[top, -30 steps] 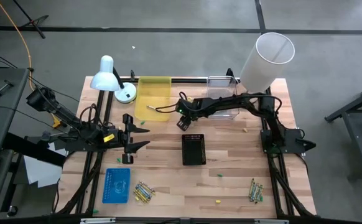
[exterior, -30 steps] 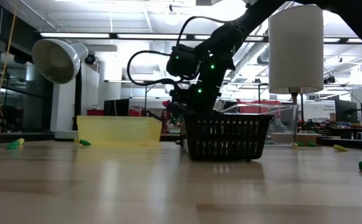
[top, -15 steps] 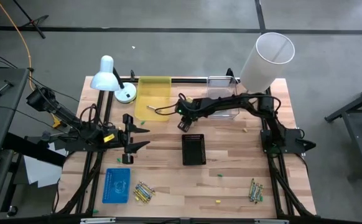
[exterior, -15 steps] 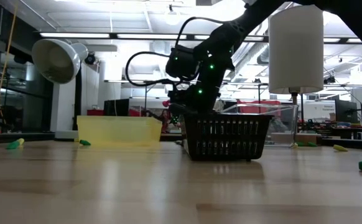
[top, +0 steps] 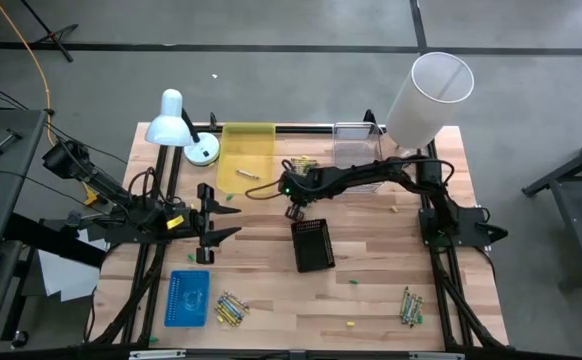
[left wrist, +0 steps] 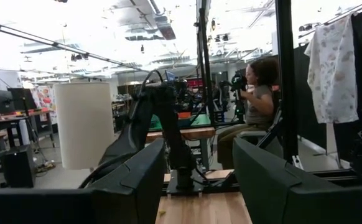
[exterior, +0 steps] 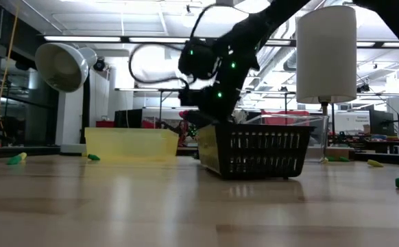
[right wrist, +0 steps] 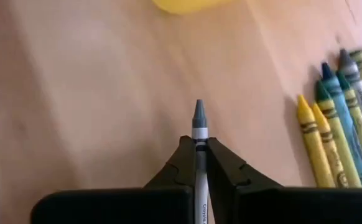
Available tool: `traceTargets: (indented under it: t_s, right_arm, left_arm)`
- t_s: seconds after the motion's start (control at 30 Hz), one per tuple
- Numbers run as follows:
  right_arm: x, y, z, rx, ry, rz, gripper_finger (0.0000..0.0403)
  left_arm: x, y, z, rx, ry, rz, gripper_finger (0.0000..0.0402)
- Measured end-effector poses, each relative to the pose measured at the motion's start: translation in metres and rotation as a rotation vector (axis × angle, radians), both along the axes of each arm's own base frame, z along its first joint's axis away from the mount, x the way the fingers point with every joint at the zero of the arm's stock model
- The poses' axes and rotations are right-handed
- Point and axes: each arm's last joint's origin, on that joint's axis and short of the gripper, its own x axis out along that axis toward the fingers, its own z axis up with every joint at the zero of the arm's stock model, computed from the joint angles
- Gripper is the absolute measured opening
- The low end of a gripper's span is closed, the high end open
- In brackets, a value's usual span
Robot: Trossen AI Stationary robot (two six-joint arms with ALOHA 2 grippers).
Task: Sort crayons
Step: Put the gray crayon into the yellow transparent bin
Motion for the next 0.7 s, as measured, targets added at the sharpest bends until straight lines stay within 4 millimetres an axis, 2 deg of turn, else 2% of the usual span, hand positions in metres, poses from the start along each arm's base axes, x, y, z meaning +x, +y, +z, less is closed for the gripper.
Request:
traceTargets:
  t_s: [0.2, 0.43, 0.57, 0.7]
  right_arm:
    - [0.006, 0.020, 0.017, -0.120, -0.074, 0.044, 0.0003]
    - [-0.001, 0.021, 0.052, -0.189, -0.146, 0.049, 0.0002]
    - [-0.023, 0.023, 0.066, -0.206, -0.239, 0.027, 0.0001]
    - [-0.067, 0.027, 0.062, -0.160, -0.403, -0.026, 0.0001]
  left_arm:
    - [-0.003, -0.005, 0.000, -0.004, 0.006, 0.000, 0.0175]
    - [-0.006, -0.008, -0.001, -0.008, 0.019, 0.033, 0.0175]
    - [-0.008, -0.010, -0.001, 0.008, 0.027, 0.047, 0.0175]
    - [-0.009, -0.012, -0.001, 0.010, 0.034, 0.063, 0.0175]
